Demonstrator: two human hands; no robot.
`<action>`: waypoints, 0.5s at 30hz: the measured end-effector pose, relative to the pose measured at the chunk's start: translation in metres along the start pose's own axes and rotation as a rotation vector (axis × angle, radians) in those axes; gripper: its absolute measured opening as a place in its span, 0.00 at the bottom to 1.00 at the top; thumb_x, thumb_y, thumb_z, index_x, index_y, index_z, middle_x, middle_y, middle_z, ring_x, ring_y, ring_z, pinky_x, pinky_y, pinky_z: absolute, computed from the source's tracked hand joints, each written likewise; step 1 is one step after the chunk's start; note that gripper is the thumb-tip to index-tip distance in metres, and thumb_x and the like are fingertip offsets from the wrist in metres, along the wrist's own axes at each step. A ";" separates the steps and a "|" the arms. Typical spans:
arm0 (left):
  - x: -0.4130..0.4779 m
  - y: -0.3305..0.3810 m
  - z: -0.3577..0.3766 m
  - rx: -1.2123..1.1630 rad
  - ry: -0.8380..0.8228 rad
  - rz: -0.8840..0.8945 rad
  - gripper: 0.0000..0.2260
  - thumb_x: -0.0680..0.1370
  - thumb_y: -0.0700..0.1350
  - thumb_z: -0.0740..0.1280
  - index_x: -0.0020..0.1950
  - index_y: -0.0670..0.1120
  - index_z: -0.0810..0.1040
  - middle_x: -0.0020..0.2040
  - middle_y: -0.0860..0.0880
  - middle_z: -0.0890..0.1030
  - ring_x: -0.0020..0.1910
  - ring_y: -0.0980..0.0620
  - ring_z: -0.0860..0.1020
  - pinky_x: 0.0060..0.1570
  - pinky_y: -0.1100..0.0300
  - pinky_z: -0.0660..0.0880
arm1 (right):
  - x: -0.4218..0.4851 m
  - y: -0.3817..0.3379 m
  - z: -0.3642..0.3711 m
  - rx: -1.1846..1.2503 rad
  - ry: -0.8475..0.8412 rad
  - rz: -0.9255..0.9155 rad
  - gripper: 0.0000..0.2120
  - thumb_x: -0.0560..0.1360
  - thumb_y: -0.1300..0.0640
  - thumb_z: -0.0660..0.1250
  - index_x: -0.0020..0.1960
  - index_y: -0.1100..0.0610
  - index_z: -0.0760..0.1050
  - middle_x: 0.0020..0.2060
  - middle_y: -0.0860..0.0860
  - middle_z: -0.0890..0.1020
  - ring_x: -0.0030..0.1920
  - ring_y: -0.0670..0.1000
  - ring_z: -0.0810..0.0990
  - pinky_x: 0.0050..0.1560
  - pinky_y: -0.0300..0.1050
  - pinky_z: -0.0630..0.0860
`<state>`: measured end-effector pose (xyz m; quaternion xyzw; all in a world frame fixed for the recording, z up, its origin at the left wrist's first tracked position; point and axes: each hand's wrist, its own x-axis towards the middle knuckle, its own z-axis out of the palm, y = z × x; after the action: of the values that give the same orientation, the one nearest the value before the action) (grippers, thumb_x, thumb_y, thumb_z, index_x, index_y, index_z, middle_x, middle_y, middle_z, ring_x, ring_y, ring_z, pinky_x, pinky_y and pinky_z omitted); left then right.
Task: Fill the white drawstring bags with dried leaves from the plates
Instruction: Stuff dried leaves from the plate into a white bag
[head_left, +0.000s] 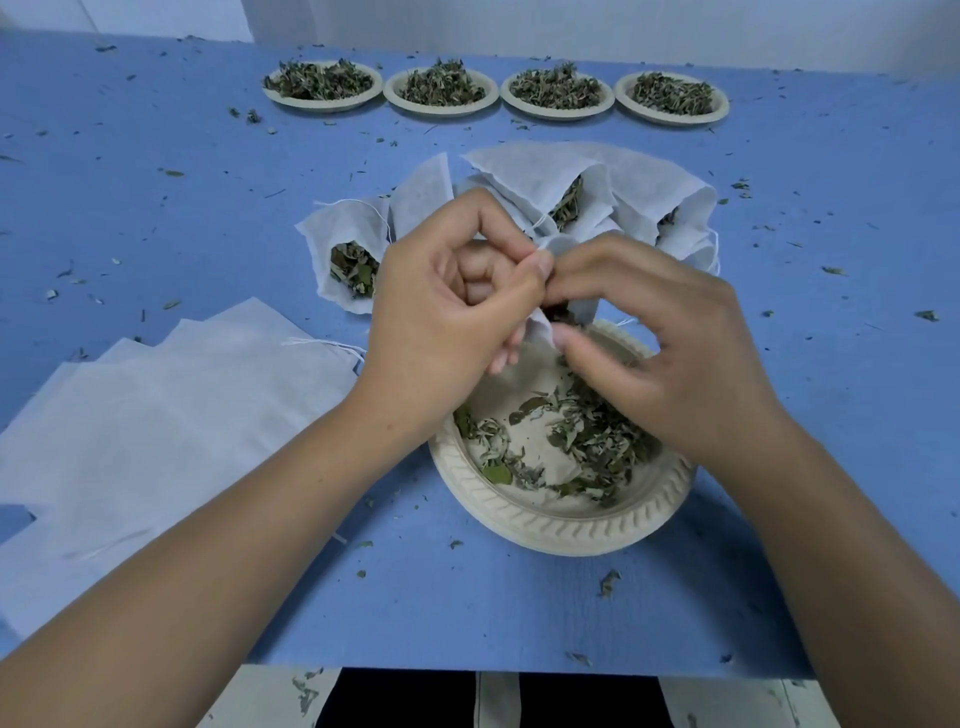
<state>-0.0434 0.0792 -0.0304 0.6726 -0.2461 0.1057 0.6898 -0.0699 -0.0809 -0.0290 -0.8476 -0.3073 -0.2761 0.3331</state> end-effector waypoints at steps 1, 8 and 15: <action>0.001 0.000 -0.001 0.005 0.011 0.004 0.09 0.79 0.35 0.66 0.40 0.44 0.72 0.23 0.54 0.73 0.17 0.57 0.68 0.19 0.58 0.69 | 0.000 0.000 -0.003 0.001 0.033 -0.012 0.05 0.76 0.64 0.68 0.50 0.64 0.80 0.46 0.54 0.81 0.48 0.52 0.79 0.53 0.43 0.73; -0.003 0.003 0.000 0.035 -0.095 0.101 0.09 0.78 0.33 0.67 0.41 0.44 0.72 0.24 0.46 0.73 0.19 0.59 0.69 0.21 0.69 0.66 | -0.002 -0.004 0.002 -0.032 -0.330 0.100 0.12 0.78 0.45 0.56 0.52 0.46 0.76 0.56 0.38 0.77 0.74 0.50 0.60 0.71 0.61 0.53; 0.007 -0.001 -0.008 0.014 0.179 0.055 0.09 0.80 0.37 0.66 0.41 0.45 0.70 0.22 0.53 0.73 0.17 0.57 0.68 0.20 0.63 0.68 | 0.003 -0.003 -0.015 0.326 -0.091 0.020 0.12 0.68 0.54 0.75 0.35 0.58 0.74 0.41 0.54 0.80 0.45 0.53 0.77 0.49 0.53 0.72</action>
<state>-0.0355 0.0858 -0.0280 0.6584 -0.2010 0.1860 0.7011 -0.0737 -0.0890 -0.0166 -0.7969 -0.3546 -0.1804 0.4546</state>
